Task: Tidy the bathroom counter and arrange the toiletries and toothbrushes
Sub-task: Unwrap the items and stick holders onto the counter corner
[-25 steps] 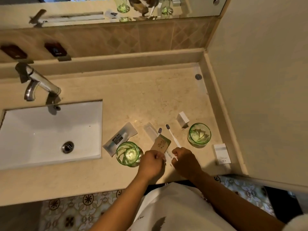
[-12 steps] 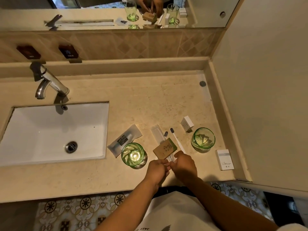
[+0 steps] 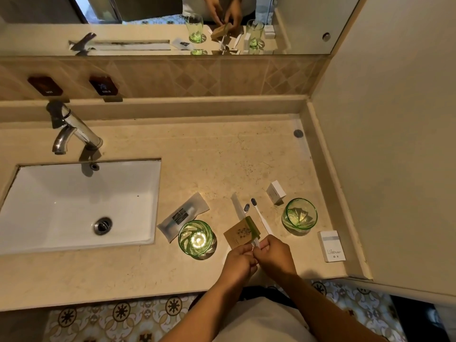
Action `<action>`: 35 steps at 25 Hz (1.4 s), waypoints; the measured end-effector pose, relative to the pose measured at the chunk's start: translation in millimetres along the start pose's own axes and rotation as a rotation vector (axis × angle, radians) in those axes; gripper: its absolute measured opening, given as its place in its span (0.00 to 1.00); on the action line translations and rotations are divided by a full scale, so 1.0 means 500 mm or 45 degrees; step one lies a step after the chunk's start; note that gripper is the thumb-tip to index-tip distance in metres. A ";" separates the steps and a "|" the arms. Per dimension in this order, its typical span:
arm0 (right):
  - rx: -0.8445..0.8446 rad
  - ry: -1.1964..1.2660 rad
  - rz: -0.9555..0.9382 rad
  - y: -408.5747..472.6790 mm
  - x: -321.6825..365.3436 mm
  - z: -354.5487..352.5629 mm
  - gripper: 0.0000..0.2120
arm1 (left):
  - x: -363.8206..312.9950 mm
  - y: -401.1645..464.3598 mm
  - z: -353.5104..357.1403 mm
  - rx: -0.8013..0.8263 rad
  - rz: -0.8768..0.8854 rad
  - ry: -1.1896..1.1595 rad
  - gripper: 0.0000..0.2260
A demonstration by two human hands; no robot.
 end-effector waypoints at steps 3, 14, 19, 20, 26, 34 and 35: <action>0.053 0.086 0.015 -0.009 0.010 -0.006 0.07 | -0.020 -0.003 0.015 0.002 0.022 0.087 0.20; 0.216 0.410 -0.113 -0.030 0.062 -0.049 0.08 | -0.124 -0.025 0.003 -0.056 0.408 0.371 0.08; 0.120 0.304 -0.246 -0.026 0.113 -0.073 0.03 | -0.178 -0.033 -0.009 -0.124 0.540 0.434 0.08; 0.106 0.305 -0.269 -0.027 0.126 -0.079 0.02 | -0.193 -0.037 -0.009 -0.123 0.561 0.437 0.07; 0.092 0.411 -0.238 -0.015 0.181 -0.113 0.05 | -0.259 -0.028 -0.014 -0.139 0.589 0.325 0.06; 0.356 0.559 -0.284 0.011 0.244 -0.132 0.03 | -0.354 -0.019 0.000 -0.257 0.727 0.504 0.08; 0.355 0.570 -0.287 0.015 0.251 -0.139 0.02 | -0.363 -0.012 0.003 -0.264 0.714 0.505 0.09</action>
Point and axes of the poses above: each hand's wrist, its own y-axis towards the middle knuckle, its own z-axis out of the palm, x = y × z, the point moved 8 cm from there along y, towards the middle knuckle, and after that the axes turned 8 degrees about z, right-handed, at the moved point
